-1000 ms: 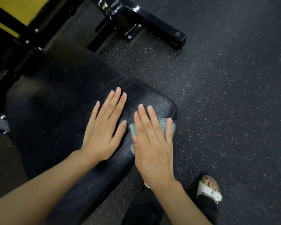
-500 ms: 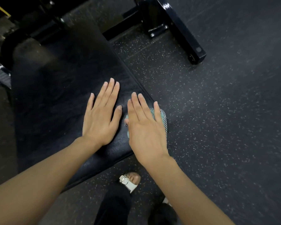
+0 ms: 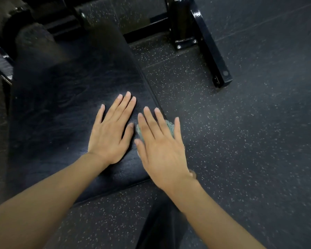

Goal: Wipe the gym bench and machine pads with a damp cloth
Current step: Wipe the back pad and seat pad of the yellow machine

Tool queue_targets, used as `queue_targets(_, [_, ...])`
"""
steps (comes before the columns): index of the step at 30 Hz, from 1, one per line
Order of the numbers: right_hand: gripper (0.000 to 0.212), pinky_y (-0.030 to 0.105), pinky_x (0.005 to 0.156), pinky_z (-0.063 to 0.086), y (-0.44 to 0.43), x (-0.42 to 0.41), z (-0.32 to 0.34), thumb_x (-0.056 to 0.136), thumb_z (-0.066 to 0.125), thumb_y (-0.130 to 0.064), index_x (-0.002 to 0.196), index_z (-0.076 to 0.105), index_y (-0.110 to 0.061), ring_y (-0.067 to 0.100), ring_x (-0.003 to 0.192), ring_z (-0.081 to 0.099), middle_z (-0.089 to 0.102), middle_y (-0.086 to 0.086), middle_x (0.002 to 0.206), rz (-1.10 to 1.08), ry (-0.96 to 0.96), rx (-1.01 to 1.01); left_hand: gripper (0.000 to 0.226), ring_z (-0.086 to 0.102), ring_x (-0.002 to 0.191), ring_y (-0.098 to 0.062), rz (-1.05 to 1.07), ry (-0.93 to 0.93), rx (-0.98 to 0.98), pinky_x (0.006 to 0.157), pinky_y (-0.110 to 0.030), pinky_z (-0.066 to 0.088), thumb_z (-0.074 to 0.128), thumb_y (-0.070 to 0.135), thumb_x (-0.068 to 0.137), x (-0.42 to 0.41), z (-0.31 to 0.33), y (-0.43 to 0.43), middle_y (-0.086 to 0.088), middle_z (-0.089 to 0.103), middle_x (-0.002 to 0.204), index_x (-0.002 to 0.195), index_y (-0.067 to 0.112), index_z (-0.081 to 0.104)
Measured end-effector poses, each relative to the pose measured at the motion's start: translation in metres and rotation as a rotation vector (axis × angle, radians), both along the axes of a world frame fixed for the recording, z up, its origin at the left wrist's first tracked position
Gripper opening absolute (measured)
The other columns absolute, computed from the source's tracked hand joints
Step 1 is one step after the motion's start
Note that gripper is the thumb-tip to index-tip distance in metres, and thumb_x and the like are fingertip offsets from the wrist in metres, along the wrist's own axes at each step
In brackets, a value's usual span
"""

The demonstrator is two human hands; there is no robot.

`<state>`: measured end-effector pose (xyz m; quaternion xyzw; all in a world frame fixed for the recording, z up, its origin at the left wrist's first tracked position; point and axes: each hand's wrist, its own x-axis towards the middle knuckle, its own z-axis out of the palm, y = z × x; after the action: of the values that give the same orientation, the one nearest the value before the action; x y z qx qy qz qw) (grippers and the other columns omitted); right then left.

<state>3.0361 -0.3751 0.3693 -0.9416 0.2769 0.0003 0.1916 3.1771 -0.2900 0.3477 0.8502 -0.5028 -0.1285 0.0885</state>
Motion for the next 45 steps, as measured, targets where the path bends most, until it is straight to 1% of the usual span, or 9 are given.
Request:
queue_targets(3, [0.058, 0.056, 0.116, 0.027, 0.007, -0.018, -0.005, 0.101, 0.023, -0.038, 0.152, 0.034, -0.013, 0.024, 0.15, 0.022, 0.028, 0.002, 0.161, 0.078, 0.027, -0.01, 0.061, -0.001, 0.152, -0.007, 0.016, -0.016, 0.006, 0.124, -0.043, 0.002, 0.019, 0.038, 0.101, 0.001, 0.0, -0.002, 0.009, 0.004, 0.166, 0.159, 0.021, 0.013])
queue_targets(9, [0.057, 0.057, 0.113, 0.032, -0.005, -0.005, -0.014, 0.1, 0.02, -0.034, 0.153, 0.032, -0.016, 0.022, 0.15, 0.021, 0.027, -0.002, 0.161, 0.143, 0.104, -0.01, 0.059, 0.006, 0.153, -0.01, 0.06, -0.041, 0.0, 0.123, -0.049, 0.011, 0.022, 0.034, 0.101, 0.003, -0.001, -0.007, 0.005, 0.01, 0.166, 0.158, 0.018, 0.018])
queue_targets(15, [0.055, 0.059, 0.111, 0.035, -0.014, -0.005, -0.016, 0.101, 0.02, -0.032, 0.152, 0.032, -0.016, 0.023, 0.15, 0.022, 0.028, -0.001, 0.161, 0.211, 0.047, -0.006, 0.059, 0.009, 0.153, -0.012, 0.073, -0.047, 0.014, 0.122, -0.052, 0.015, 0.026, 0.031, 0.1, 0.004, 0.0, -0.009, 0.003, 0.013, 0.166, 0.158, 0.018, 0.02])
queue_targets(21, [0.054, 0.05, 0.115, 0.032, -0.04, 0.001, -0.019, 0.1, 0.024, -0.027, 0.151, 0.036, -0.015, 0.02, 0.149, 0.023, 0.03, -0.001, 0.16, 0.293, -0.025, 0.042, 0.059, 0.012, 0.153, -0.015, 0.098, -0.05, 0.021, 0.122, -0.05, 0.015, 0.027, 0.03, 0.1, 0.002, 0.004, -0.012, 0.0, 0.015, 0.166, 0.157, 0.016, 0.021])
queue_targets(26, [0.054, 0.043, 0.121, 0.017, -0.063, 0.016, -0.026, 0.101, 0.022, -0.023, 0.153, 0.029, -0.013, 0.017, 0.152, 0.011, 0.021, -0.001, 0.163, 0.271, -0.096, 0.203, 0.059, 0.012, 0.153, -0.014, 0.128, -0.057, 0.048, 0.123, -0.047, 0.012, 0.026, 0.03, 0.1, -0.001, 0.007, -0.015, -0.001, 0.015, 0.166, 0.157, 0.016, 0.022])
queue_targets(32, [0.049, 0.043, 0.124, 0.009, -0.079, 0.027, -0.025, 0.108, 0.026, -0.024, 0.156, 0.022, -0.017, 0.006, 0.151, -0.007, 0.011, -0.007, 0.165, 0.266, -0.202, 0.562, 0.058, 0.007, 0.153, -0.012, 0.191, -0.079, 0.061, 0.123, -0.047, 0.009, 0.023, 0.032, 0.103, -0.008, 0.005, -0.019, 0.002, 0.012, 0.166, 0.158, 0.018, 0.016])
queue_targets(35, [0.047, 0.048, 0.122, 0.017, -0.084, 0.024, -0.029, 0.109, 0.028, -0.027, 0.155, 0.025, -0.018, 0.002, 0.15, -0.005, 0.014, -0.008, 0.164, 0.244, -0.282, 0.731, 0.059, 0.003, 0.153, -0.012, 0.218, -0.055, 0.06, 0.123, -0.048, 0.006, 0.022, 0.036, 0.103, -0.011, 0.006, -0.021, 0.003, 0.009, 0.166, 0.158, 0.016, 0.015])
queue_targets(38, [0.047, 0.05, 0.121, 0.018, -0.085, 0.014, -0.03, 0.108, 0.031, -0.026, 0.154, 0.029, -0.017, 0.003, 0.151, -0.003, 0.018, -0.008, 0.164, 0.238, -0.332, 0.848, 0.06, 0.001, 0.154, -0.013, 0.202, -0.028, 0.066, 0.124, -0.044, 0.0, 0.023, 0.037, 0.103, -0.015, 0.007, -0.023, 0.002, 0.008, 0.166, 0.158, 0.014, 0.015])
queue_targets(45, [0.053, 0.034, 0.123, 0.012, -0.068, -0.033, -0.038, 0.103, 0.038, -0.026, 0.154, 0.027, -0.017, 0.015, 0.153, 0.001, 0.014, -0.009, 0.165, 0.3, -0.421, 0.887, 0.06, 0.0, 0.154, -0.013, 0.22, -0.028, 0.095, 0.124, -0.039, -0.004, 0.022, 0.036, 0.104, -0.022, 0.012, -0.03, 0.003, 0.008, 0.167, 0.158, 0.014, 0.013])
